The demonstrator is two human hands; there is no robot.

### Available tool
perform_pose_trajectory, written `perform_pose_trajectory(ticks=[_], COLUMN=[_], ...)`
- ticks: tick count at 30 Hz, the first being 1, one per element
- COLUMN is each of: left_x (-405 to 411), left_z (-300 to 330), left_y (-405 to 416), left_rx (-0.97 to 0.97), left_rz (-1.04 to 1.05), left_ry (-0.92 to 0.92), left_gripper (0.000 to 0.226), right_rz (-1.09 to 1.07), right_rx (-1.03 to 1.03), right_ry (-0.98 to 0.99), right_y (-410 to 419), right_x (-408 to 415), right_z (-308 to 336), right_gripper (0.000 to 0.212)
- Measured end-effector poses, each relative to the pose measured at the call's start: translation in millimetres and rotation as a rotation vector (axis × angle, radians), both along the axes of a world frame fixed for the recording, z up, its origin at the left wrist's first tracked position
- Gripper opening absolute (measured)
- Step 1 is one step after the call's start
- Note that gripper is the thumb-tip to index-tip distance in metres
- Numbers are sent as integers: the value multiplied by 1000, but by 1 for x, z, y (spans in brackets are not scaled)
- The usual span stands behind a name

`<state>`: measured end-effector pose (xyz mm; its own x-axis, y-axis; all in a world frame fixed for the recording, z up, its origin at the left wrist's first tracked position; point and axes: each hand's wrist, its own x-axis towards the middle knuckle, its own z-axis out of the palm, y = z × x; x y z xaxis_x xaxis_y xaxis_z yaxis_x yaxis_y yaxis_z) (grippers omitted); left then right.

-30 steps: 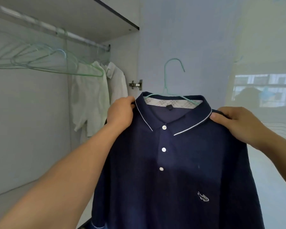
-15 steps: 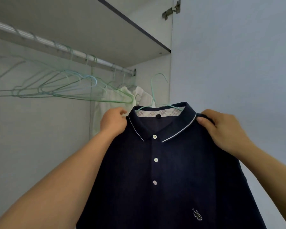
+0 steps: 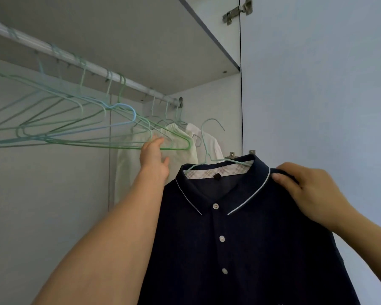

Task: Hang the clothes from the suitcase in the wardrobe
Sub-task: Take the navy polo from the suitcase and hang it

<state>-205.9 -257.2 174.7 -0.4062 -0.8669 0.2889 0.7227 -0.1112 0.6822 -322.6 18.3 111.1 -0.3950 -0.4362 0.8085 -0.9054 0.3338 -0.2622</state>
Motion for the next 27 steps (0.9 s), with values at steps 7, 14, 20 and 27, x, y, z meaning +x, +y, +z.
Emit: perform_pose_trajectory(ticks=[7,14,20,27], left_x=[11,39,64,84], left_z=[2,10,9,-4], left_y=[6,24,31,18], left_rx=[9,27,24,11], left_rz=[53,253,253,275], left_ry=[138,103,98,60], left_gripper=[15,17,18,19], right_rz=[-44,10,38,29], right_rx=[-3,-16,53,94], right_ry=[4,112,163,160], right_y=[-6,-47,-125,-206], right_x=[4,23,54,70], right_z=[-5,17,63,111], right_gripper=[24,27,29,28])
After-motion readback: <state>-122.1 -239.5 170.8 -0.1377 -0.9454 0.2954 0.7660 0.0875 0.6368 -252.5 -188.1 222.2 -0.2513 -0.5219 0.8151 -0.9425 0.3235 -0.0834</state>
